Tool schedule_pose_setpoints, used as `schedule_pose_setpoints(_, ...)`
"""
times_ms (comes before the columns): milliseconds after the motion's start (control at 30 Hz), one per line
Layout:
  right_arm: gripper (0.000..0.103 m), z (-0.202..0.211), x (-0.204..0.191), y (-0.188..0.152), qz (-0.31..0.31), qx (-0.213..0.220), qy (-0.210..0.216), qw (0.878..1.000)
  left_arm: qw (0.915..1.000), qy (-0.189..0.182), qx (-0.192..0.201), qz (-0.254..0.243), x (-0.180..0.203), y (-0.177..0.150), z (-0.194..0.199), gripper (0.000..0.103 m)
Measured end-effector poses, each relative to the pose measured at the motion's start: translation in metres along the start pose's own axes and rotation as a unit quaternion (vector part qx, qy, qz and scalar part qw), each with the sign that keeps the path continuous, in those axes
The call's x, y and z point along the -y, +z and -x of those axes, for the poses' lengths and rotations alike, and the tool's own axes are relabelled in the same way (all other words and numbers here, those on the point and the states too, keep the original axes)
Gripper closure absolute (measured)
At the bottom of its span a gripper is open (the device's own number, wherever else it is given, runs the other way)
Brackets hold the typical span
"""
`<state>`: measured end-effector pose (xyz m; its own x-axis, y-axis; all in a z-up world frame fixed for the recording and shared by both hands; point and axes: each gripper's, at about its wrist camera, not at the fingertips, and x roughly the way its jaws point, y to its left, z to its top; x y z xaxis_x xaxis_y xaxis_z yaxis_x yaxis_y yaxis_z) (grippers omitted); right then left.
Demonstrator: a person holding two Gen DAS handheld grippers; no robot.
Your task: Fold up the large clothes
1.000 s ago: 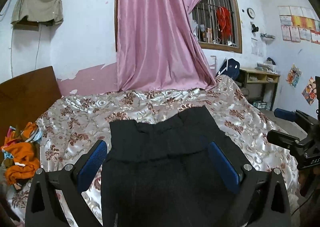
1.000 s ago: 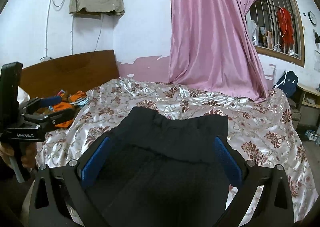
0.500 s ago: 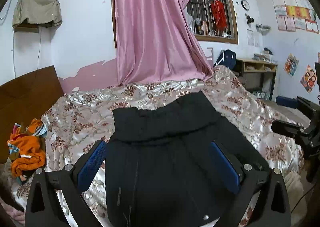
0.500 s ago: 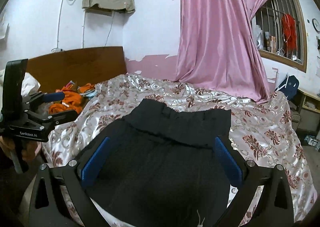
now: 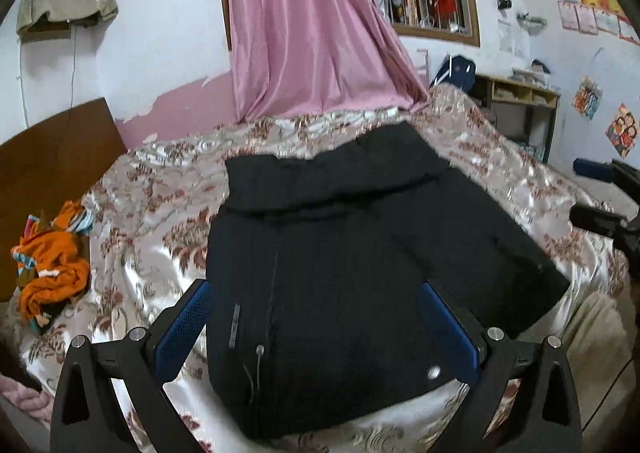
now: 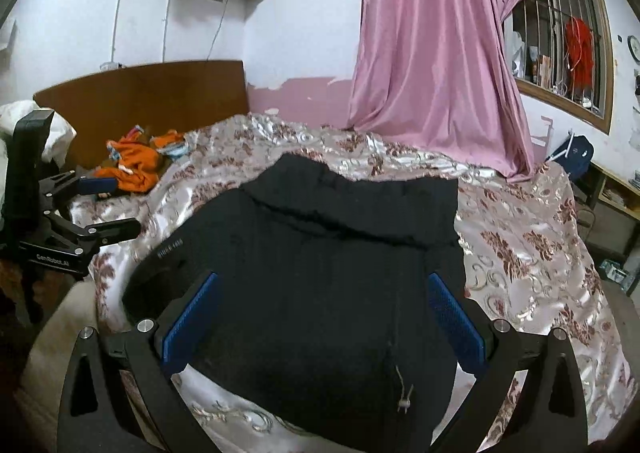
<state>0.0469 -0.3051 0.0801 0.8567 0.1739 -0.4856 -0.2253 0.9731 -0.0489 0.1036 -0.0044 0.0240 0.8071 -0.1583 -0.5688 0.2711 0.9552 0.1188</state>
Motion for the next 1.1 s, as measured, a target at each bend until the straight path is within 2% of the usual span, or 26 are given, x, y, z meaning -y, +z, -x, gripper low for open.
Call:
schedule_pose_setpoints(233,0.003,-0.009,0.002,-0.019,0.005,-0.034,-0.007,0.999,0.9992,0.01,-0.037,0.006,-0.018,-0.03,-0.011,0.0)
schedule_pose_setpoints(400,0.003,-0.017,-0.004,-0.036,0.032,-0.061,-0.004,0.998,0.9972,0.009,-0.074,-0.002,-0.027,-0.054,-0.02,0.0)
schedule_pose_setpoints(500,0.003,-0.028,-0.015,-0.052,0.072,-0.102,-0.003,0.992,0.9946,0.003,-0.102,-0.02,-0.026,-0.07,-0.029,0.0)
schedule_pose_setpoints(700,0.003,-0.057,-0.034,-0.084,0.142,-0.197,-0.015,0.97,0.9861,0.01,-0.158,-0.05,-0.013,-0.099,-0.053,0.0)
schedule_pose_setpoints(800,0.003,-0.073,-0.034,-0.093,0.127,-0.234,-0.028,0.964,0.9819,0.033,-0.173,-0.068,-0.003,-0.113,-0.069,0.0)
schedule_pose_setpoints(900,0.003,-0.088,-0.03,-0.103,0.088,-0.26,-0.022,0.961,0.9742,0.046,-0.205,-0.083,0.006,-0.124,-0.083,0.0)
schedule_pose_setpoints(1000,0.003,-0.096,-0.038,-0.117,0.113,-0.261,-0.062,0.957,0.9745,0.052,-0.2,-0.089,0.009,-0.124,-0.081,0.0)
schedule_pose_setpoints(1100,0.003,-0.102,-0.051,-0.129,0.18,-0.255,-0.124,0.942,0.9755,0.049,-0.199,-0.08,0.007,-0.124,-0.079,0.0)
